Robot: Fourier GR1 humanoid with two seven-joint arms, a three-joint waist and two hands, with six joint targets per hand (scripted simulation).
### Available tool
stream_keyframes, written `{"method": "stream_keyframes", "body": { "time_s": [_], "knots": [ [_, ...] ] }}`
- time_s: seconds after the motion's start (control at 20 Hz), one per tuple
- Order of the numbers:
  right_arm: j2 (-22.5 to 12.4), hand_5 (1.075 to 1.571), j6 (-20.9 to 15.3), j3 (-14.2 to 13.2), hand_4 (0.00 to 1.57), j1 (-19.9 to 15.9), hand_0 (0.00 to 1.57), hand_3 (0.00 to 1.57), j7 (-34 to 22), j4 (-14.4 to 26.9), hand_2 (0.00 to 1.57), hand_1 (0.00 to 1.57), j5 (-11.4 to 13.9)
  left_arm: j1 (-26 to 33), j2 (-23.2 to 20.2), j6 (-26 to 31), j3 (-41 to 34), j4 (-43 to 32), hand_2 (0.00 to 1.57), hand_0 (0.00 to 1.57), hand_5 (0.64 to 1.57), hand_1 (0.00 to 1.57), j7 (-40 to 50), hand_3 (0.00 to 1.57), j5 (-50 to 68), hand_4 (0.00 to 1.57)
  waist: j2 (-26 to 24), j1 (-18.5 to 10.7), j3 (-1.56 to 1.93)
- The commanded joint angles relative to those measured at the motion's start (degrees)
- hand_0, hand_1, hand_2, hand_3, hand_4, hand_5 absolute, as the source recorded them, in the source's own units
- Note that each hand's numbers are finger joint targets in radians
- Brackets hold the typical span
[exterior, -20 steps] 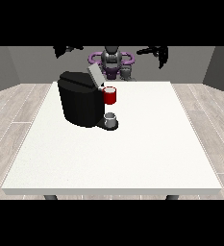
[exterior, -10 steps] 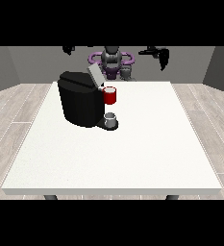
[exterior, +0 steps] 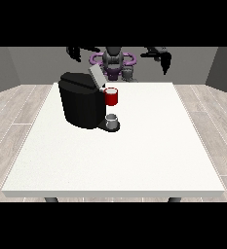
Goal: Insert the coffee pod into the coffee machine and close the lid
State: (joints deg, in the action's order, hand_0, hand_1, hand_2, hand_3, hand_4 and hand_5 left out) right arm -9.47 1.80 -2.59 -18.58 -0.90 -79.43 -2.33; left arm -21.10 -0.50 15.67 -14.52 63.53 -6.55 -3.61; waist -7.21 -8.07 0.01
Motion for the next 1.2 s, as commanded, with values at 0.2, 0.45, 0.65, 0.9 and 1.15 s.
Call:
{"method": "stream_keyframes", "body": {
  "time_s": [0.2,0.45,0.65,0.9,1.15],
  "knots": [
    [1.7,1.571,-1.1,-1.6,0.0,-6.7,0.0,0.0,-1.0,5.5,0.0,0.0,-0.3,4.8,-1.7,0.1,2.6,8.5,0.0,0.0,1.571,0.0,1.6,0.0,1.7,0.0,5.2,-0.4,0.0],
    [-0.2,1.571,1.7,-3.5,0.0,-9.0,0.0,0.0,2.6,10.8,0.0,0.0,-0.9,7.6,-1.7,0.0,4.6,14.7,0.0,0.0,1.571,0.0,4.2,0.0,3.5,0.0,6.7,-0.4,0.0],
    [-0.6,1.571,3.9,-1.9,0.0,-8.6,0.0,0.0,3.7,11.8,0.0,0.0,0.4,5.9,-5.1,-0.6,1.6,14.2,0.0,0.0,1.571,0.0,3.3,0.0,5.4,0.0,8.3,2.1,0.0],
    [2.6,1.571,0.8,0.6,0.0,-10.8,0.0,0.0,5.2,13.6,0.0,0.0,3.9,6.0,-4.3,-3.1,2.5,13.6,0.0,0.0,1.571,0.0,1.2,0.0,5.1,0.0,9.9,2.6,-0.01],
    [0.9,1.571,0.9,-1.9,0.0,-17.9,0.0,0.0,0.6,15.0,0.0,0.0,2.7,5.4,-6.7,-2.0,1.7,12.0,0.0,0.0,1.571,0.0,-0.4,0.0,5.7,0.0,12.0,2.2,-0.02]
  ]
}}
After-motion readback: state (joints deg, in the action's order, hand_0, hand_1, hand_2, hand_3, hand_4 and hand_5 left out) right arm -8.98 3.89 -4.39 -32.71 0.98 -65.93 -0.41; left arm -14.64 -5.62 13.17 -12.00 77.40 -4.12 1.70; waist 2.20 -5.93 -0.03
